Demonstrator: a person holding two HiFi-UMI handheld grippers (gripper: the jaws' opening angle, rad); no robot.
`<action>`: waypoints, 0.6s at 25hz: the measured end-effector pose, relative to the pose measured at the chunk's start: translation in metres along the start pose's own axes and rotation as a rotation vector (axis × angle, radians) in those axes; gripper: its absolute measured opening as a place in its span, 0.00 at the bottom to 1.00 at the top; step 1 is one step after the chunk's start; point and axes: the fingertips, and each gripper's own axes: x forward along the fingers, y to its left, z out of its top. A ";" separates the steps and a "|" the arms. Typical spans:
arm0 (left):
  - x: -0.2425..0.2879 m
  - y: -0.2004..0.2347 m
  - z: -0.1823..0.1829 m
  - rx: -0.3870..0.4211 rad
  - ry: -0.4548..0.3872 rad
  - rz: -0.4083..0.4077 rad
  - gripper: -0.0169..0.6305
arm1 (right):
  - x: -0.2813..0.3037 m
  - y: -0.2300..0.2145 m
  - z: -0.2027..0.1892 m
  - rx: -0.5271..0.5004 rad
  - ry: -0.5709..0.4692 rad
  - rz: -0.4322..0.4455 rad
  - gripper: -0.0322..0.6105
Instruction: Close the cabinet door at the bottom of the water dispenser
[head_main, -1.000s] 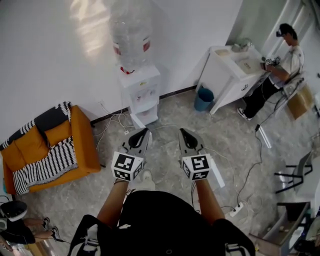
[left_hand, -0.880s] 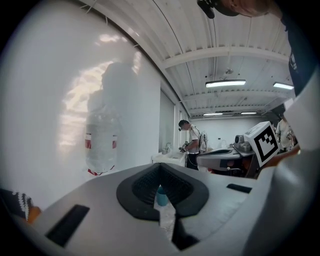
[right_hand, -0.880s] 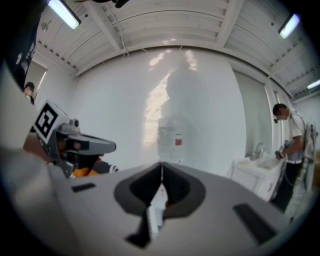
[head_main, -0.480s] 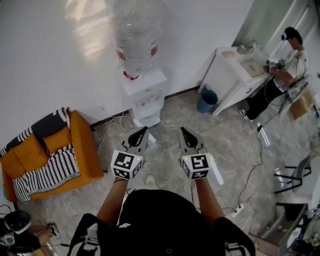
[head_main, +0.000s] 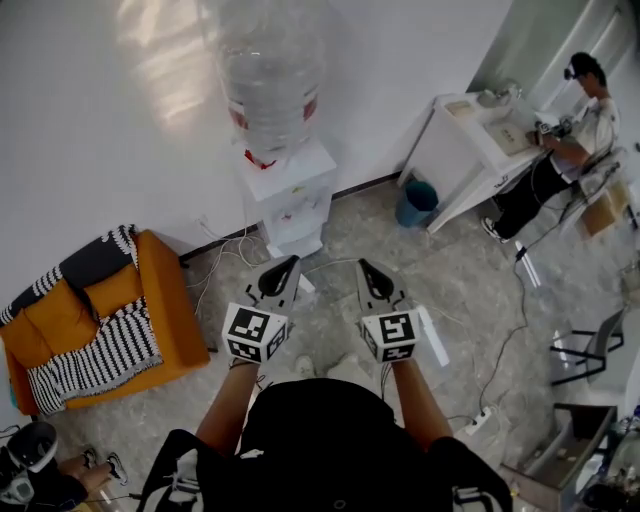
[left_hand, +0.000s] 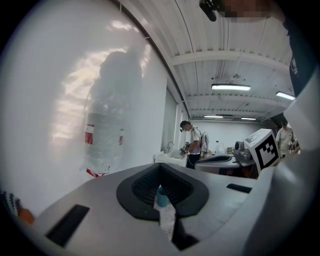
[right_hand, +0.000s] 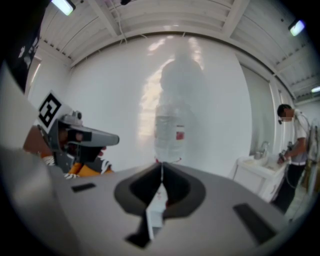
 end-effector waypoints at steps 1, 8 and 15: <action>0.003 0.000 0.000 0.003 0.003 -0.001 0.04 | 0.002 -0.001 0.000 -0.001 0.001 0.003 0.10; 0.021 0.003 -0.013 -0.010 0.032 0.023 0.04 | 0.024 -0.013 -0.006 -0.004 0.014 0.048 0.10; 0.048 0.004 -0.026 -0.037 0.055 0.065 0.04 | 0.045 -0.030 -0.021 0.017 0.044 0.120 0.10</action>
